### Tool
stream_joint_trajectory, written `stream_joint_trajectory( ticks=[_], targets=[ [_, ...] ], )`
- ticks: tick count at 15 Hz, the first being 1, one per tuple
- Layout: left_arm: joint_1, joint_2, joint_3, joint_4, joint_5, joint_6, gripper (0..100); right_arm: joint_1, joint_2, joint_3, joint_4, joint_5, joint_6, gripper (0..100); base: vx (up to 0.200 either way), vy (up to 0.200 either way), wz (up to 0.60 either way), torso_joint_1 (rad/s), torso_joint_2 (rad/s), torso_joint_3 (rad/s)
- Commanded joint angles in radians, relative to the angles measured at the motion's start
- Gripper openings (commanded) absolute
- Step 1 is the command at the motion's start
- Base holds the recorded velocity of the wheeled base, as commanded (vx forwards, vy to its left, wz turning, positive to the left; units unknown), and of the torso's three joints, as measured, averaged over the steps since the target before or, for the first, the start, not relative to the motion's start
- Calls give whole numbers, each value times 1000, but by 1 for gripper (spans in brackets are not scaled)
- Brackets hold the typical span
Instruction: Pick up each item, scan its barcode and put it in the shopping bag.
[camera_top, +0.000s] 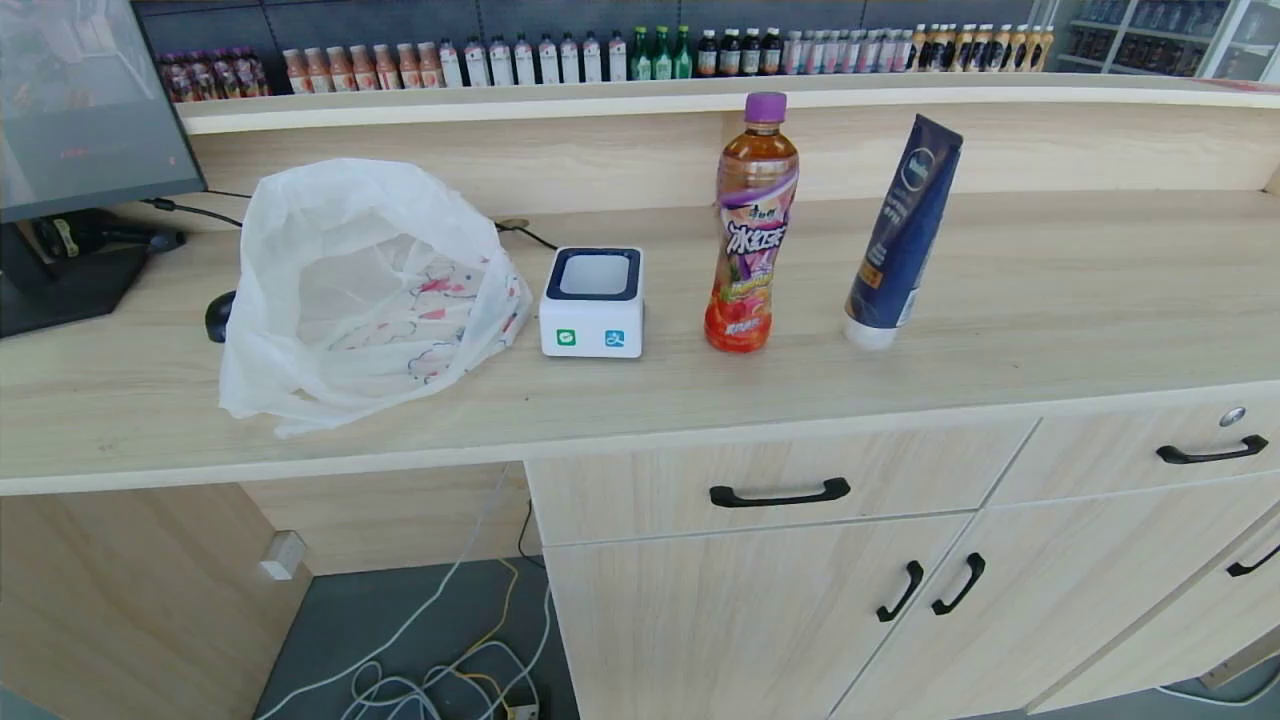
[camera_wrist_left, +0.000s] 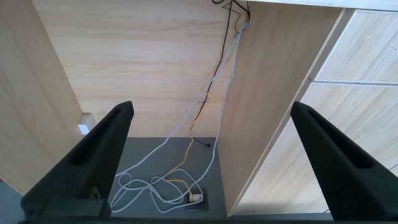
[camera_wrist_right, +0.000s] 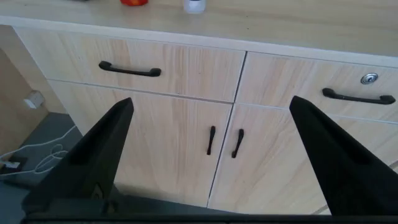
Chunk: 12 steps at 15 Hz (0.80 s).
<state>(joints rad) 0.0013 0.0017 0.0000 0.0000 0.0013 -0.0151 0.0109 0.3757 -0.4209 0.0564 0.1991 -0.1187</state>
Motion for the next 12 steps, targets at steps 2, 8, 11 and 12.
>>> stream_joint_trajectory(
  ticks=[2,8,11,12],
  targets=[
    [0,0,0,0,0,0,100,74,275,-90,-99,29,-81,100,0,0,0,0,0,0],
    [0,0,0,0,0,0,100,351,585,-115,-429,-37,-170,100,0,0,0,0,0,0],
    [0,0,0,0,0,0,100,497,663,-127,-471,-115,-203,100,0,0,0,0,0,0],
    [0,0,0,0,0,0,100,525,681,-130,-481,-139,-203,100,0,0,0,0,0,0]
  ],
)
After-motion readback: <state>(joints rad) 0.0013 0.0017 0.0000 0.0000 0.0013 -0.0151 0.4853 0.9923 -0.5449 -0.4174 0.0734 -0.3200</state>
